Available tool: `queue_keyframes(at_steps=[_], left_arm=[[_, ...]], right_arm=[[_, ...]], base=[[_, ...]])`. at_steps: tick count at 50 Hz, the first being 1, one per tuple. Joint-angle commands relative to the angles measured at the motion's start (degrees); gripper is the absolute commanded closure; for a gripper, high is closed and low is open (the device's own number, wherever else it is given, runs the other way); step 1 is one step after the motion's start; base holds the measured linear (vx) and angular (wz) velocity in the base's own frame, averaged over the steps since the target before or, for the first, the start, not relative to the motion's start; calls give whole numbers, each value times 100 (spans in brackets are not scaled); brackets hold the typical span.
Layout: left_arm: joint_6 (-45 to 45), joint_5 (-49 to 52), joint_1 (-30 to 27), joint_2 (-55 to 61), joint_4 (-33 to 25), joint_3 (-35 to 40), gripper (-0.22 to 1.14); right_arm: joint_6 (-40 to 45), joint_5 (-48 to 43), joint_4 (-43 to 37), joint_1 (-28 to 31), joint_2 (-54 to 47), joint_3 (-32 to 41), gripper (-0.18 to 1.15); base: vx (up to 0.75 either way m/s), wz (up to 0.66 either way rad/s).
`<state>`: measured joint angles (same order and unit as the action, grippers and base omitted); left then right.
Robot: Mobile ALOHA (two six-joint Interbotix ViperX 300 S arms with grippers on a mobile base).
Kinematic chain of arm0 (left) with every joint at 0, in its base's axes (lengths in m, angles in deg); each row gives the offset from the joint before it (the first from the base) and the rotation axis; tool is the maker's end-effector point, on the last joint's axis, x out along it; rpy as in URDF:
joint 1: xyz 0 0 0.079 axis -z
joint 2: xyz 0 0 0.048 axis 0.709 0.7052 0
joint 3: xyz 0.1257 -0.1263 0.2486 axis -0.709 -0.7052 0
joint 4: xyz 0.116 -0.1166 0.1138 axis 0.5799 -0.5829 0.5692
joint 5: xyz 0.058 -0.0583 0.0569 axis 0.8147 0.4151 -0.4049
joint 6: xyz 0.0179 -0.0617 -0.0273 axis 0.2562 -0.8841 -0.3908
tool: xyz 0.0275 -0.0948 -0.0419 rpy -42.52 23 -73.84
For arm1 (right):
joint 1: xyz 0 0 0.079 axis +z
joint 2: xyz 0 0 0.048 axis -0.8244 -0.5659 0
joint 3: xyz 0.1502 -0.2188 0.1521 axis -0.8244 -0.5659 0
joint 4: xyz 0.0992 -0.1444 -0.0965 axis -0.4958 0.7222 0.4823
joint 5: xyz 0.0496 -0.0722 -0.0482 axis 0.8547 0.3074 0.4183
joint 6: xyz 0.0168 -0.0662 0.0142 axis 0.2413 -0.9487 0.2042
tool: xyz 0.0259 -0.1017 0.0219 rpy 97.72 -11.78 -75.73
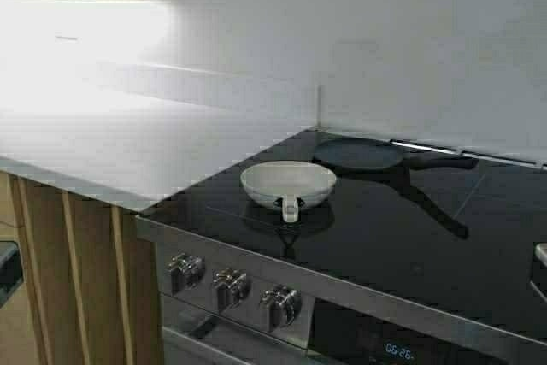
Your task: Wash the pan
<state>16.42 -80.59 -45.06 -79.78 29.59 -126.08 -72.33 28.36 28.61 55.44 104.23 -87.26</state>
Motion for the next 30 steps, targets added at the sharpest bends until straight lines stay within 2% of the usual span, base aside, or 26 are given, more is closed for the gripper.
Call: queue_keyframes(at_steps=[1, 5, 6, 13, 15, 22, 30], left_arm=[[-220, -97, -18, 105, -18, -70, 93], [-501, -246, 26, 105, 0, -88, 68], [-624, -299, 35, 105, 0, -114, 56], [-1195, -369, 62, 272, 0, -185, -8], [-1389, -369, 114, 352, 9, -176, -17], [-2057, -396, 624, 800, 123, -149, -7], [-2522, -809, 1327, 1573, 176, -149, -7]], right_arm=[[62, -26, -26, 62, -53, -70, 89], [141, -26, -18, 53, -44, -105, 88], [176, -26, -18, 53, -35, -97, 89], [316, -44, -18, 62, -35, -105, 90], [308, -35, -9, 53, -35, -97, 90], [308, -18, 70, 62, -26, -105, 90], [308, -18, 132, 62, -35, -105, 90]], base=[[0, 0], [0, 0], [0, 0], [0, 0], [0, 0], [0, 0], [0, 0]])
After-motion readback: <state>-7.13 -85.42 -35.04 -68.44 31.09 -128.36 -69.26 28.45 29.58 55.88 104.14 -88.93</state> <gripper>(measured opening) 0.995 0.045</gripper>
